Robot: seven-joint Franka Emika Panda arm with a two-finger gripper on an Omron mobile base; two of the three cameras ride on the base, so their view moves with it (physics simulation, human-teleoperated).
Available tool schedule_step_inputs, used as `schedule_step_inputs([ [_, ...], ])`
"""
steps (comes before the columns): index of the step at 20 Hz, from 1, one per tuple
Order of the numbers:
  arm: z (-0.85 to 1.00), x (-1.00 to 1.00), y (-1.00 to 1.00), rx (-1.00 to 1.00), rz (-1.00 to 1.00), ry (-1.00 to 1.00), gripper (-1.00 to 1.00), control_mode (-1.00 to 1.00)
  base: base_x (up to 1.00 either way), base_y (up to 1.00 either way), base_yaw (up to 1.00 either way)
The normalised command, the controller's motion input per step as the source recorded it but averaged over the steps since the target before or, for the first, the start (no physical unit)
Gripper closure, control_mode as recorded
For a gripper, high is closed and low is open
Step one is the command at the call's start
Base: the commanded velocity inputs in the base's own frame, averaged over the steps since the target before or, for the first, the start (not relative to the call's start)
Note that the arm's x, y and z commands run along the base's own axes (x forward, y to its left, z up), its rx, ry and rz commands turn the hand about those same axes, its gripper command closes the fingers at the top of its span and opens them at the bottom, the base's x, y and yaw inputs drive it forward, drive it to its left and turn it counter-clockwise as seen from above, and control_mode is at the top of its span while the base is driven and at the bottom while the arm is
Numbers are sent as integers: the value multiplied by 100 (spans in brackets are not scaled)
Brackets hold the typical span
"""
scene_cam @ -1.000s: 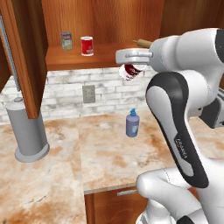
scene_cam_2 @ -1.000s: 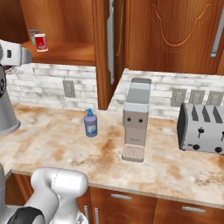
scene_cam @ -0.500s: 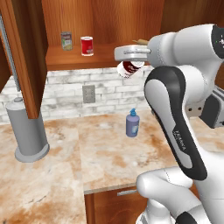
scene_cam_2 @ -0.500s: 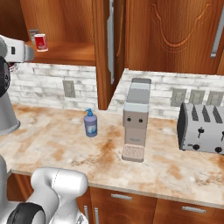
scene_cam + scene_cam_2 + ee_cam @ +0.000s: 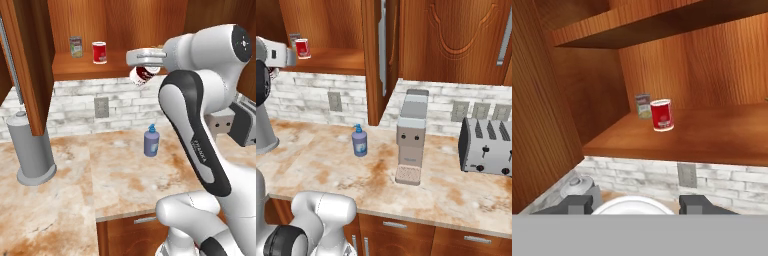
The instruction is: Pick the cans from the counter and place them in their designated side in the cabinet.
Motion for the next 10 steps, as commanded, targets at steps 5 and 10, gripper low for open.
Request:
schedule_step_inputs([
  [5,2,21,8,0,0,0,100,-100,0,0,0],
  [10,0,17,12,0,0,0,100,-100,0,0,0],
])
